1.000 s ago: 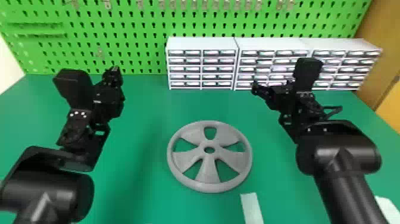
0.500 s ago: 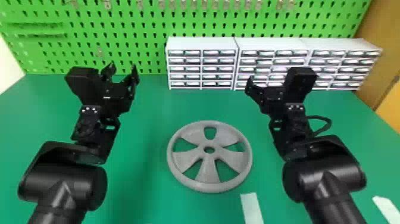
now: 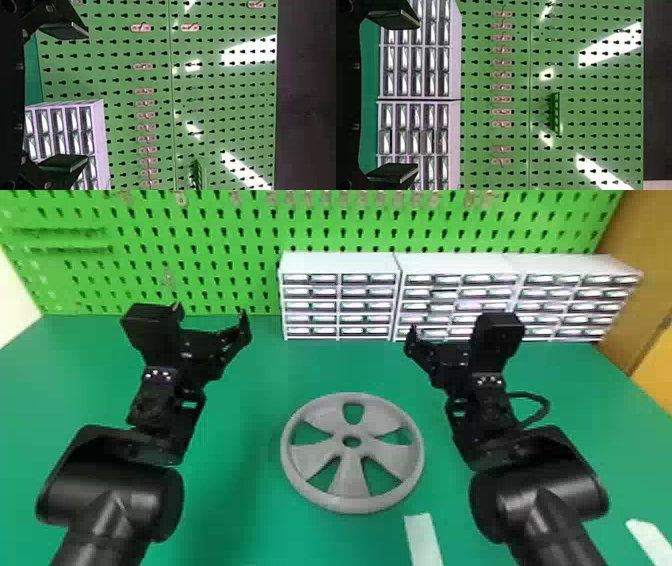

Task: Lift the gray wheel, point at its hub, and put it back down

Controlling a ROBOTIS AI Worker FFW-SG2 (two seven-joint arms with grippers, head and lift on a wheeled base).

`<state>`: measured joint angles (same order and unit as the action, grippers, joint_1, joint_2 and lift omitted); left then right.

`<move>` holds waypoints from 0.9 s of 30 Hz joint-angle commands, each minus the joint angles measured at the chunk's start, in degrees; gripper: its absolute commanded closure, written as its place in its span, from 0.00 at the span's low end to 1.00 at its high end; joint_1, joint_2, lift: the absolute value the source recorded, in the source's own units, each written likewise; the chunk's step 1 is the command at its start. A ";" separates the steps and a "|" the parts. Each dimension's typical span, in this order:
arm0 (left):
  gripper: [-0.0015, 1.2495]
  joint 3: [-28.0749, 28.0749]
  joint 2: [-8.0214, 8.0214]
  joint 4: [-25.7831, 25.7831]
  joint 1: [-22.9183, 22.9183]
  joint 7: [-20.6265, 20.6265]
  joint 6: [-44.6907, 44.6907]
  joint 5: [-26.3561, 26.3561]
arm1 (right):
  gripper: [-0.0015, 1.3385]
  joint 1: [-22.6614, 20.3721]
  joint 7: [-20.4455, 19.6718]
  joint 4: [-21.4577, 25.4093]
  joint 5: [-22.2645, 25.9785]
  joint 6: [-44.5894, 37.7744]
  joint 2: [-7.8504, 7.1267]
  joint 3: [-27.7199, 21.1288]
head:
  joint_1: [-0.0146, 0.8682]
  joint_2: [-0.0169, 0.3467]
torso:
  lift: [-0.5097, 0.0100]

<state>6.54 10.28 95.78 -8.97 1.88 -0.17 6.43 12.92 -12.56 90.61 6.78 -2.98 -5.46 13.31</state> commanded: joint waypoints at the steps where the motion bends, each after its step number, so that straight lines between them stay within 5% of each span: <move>1: 0.12 0.14 0.00 -0.33 -0.35 -0.21 -0.01 0.07 | 0.04 0.09 -0.01 0.00 1.04 -0.01 0.01 0.05 | 0.80 0.18 | 0.81; 13: 0.09 -0.12 -0.17 -0.51 -0.87 -0.21 -0.62 0.51 | 0.01 0.17 0.26 -1.32 -0.01 2.63 -1.05 0.58 | 0.80 0.18 | 0.81; 27: 0.09 -0.65 -0.17 -0.51 -1.93 -1.00 -0.62 1.04 | 0.01 2.02 3.25 -3.25 -0.45 4.38 -0.25 -1.27 | 0.80 0.18 | 0.81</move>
<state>6.23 10.11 95.27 -10.25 1.28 -0.79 7.15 14.03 -9.60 87.68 6.17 1.40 -5.66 12.07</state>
